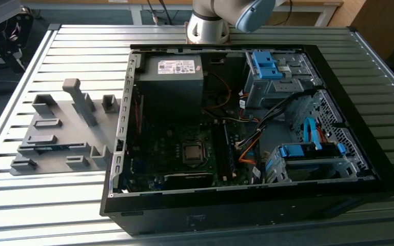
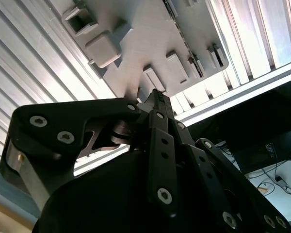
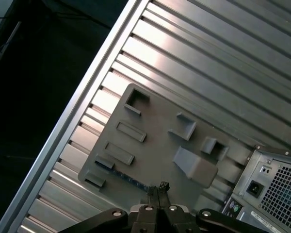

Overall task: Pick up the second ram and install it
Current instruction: 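Pick up the second ram and move it above second insertion slot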

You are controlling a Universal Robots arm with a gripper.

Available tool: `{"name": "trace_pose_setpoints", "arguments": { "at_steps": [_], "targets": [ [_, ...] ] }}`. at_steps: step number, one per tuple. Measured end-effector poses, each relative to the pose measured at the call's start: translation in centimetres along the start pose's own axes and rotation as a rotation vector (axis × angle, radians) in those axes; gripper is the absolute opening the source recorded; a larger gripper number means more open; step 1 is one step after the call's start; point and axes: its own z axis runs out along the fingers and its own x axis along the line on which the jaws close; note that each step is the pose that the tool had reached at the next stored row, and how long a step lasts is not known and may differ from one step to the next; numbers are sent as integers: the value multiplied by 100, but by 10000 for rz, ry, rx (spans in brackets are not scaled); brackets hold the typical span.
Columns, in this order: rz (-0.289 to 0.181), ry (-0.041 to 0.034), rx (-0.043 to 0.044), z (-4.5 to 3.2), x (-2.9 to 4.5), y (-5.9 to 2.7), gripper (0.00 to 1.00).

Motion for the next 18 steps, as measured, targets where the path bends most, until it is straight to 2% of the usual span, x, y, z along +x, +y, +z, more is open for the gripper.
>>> {"name": "trace_pose_setpoints", "arguments": {
  "at_steps": [18],
  "targets": [
    [-807, 36, -14, 0, 1, 0, 11]
  ]
}}
